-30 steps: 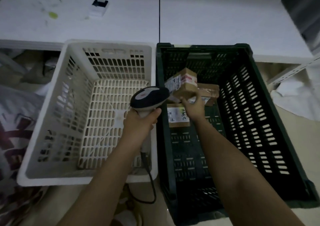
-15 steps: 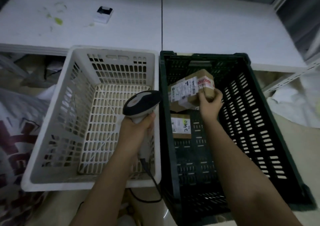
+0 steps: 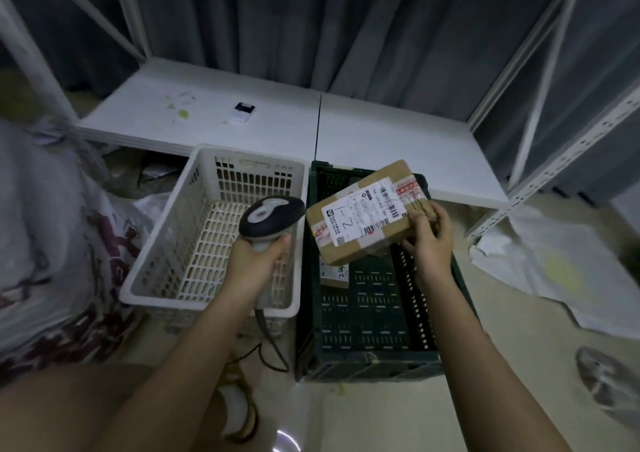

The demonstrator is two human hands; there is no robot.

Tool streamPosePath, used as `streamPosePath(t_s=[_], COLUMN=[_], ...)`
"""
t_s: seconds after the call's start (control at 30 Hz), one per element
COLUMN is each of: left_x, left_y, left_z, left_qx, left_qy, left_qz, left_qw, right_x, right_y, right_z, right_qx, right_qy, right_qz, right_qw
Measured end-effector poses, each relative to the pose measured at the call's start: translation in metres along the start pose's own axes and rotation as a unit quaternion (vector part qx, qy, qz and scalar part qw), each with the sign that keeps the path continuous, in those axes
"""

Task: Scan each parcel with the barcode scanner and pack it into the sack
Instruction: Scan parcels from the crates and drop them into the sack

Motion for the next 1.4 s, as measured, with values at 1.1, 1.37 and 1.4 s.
streamPosePath(t_s=[1.1, 1.37, 1.4], left_x=[0.032, 0.022, 0.020], left_y=[-0.003, 0.006, 0.007], left_z=[-0.052, -0.050, -0.050], left_qx=[-0.230, -0.258, -0.260], left_qy=[0.126, 0.093, 0.087], left_qz=[0.426, 0.420, 0.419], left_qw=[0.866, 0.865, 0.866], right_x=[-0.081, -0.067, -0.065], right_y=[0.050, 0.041, 0.040], right_z=[-0.004, 0.006, 0.007], right_qx=[-0.314, -0.315, -0.314], right_qy=[0.071, 0.062, 0.061], right_qz=[-0.294, -0.281, -0.280], right_qw=[0.900, 0.904, 0.905])
Point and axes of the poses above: each hand's wrist, its own z-axis towards the middle knuckle, its own y-axis out of the palm, x = y × z, the point moved 3 cm from there along z, towards the middle knuckle, and after that the axes turned 15 degrees about -x, right-handed, at the moved point
